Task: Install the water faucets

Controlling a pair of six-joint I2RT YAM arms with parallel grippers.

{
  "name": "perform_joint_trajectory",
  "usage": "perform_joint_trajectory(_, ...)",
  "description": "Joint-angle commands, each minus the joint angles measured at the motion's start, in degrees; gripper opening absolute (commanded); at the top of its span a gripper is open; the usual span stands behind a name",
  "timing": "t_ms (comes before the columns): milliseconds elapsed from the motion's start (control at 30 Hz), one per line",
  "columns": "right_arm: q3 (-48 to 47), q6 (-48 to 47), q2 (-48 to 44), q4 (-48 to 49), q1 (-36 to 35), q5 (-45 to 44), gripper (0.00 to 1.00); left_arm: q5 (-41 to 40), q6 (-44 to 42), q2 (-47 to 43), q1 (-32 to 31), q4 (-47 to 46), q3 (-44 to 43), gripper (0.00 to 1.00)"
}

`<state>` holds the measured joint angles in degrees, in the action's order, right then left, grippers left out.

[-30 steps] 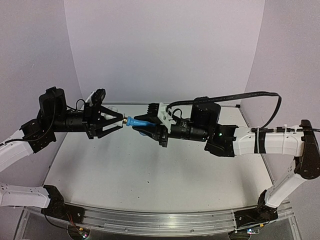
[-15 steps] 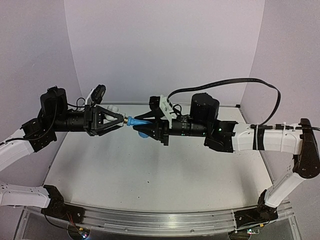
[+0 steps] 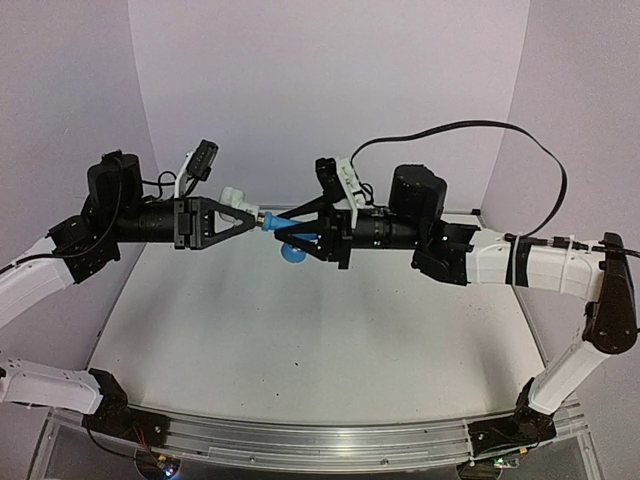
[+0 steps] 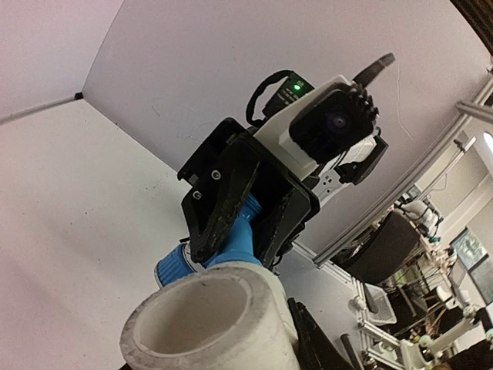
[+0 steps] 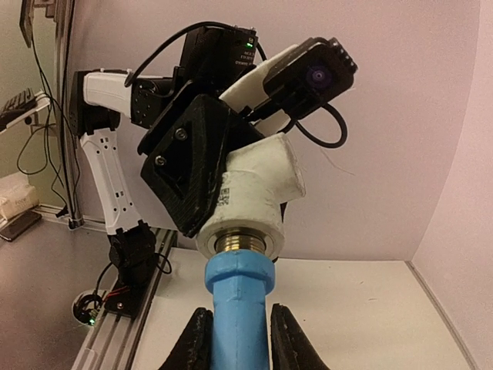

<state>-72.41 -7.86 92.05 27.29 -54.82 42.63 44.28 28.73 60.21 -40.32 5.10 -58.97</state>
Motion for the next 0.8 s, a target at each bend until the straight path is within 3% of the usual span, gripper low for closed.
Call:
perform_joint_trajectory(0,-6.6,10.3,2.0,6.9,-2.1,9.7,0.0,5.7,-14.2,6.2,-2.4,5.6,-3.8,0.0)
perform_joint_trajectory(267,-10.3,23.4,4.9,9.0,0.5,17.0,0.0,7.2,-29.6,7.3,-2.4,6.0,-5.7,0.0)
perform_joint_trajectory(533,-16.8,38.1,8.0,10.3,2.2,24.8,0.0,13.7,-47.3,8.9,-2.3,6.8,-7.1,0.0)
perform_joint_trajectory(767,-22.2,52.6,11.5,10.4,3.0,29.9,0.0,17.0,-66.3,13.3,-2.3,16.4,-14.4,0.0)
